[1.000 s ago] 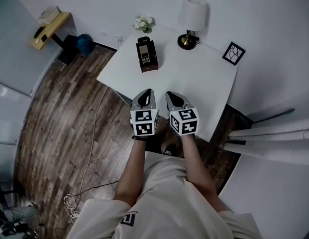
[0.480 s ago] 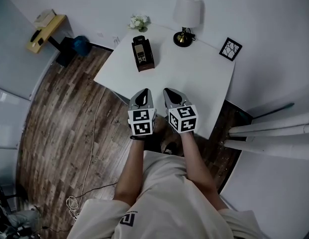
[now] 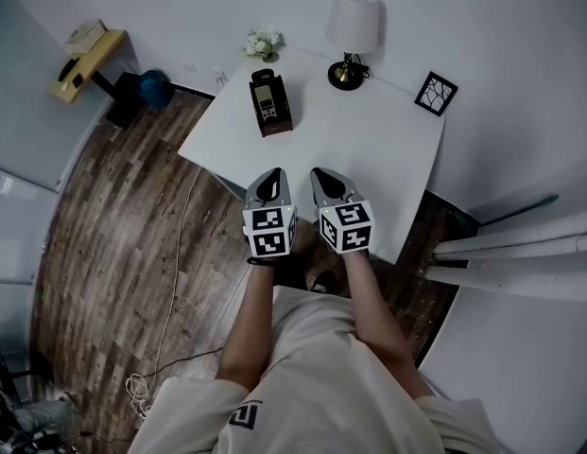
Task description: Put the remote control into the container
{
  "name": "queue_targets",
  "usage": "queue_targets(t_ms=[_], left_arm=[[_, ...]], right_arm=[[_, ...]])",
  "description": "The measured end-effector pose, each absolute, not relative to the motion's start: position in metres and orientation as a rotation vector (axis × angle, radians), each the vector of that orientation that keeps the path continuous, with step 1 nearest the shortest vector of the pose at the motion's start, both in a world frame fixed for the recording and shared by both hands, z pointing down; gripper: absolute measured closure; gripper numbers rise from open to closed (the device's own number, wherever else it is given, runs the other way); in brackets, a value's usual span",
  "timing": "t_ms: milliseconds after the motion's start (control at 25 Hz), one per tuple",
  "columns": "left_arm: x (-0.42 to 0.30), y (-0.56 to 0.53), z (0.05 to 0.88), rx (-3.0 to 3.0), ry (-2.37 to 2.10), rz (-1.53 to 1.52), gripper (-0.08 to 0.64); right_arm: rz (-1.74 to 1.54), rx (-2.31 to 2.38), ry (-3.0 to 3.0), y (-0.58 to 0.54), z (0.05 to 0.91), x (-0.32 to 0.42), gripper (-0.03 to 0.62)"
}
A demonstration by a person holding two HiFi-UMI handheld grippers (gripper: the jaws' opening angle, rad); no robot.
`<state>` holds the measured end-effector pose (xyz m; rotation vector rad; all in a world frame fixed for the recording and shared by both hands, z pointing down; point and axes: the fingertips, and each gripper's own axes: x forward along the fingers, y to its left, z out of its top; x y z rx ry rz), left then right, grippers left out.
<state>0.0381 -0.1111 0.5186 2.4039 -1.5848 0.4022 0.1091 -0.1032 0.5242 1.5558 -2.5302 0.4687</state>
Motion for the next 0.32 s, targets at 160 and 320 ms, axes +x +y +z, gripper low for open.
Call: queue_targets(t_ms=[160, 320], left_arm=[[0.0389, -0.1091, 0.5213, 2.405, -1.587, 0.417, 0.555], [0.0386, -0.1088, 0.5243, 2.398, -1.588, 0.421, 0.554]], right_arm=[[0.488, 1.553, -2.517, -0.1007, 0.5310, 0.1102, 0.591], [0.507, 1.548, -2.512, -0.0999, 0.5348, 0.1102, 0.591]])
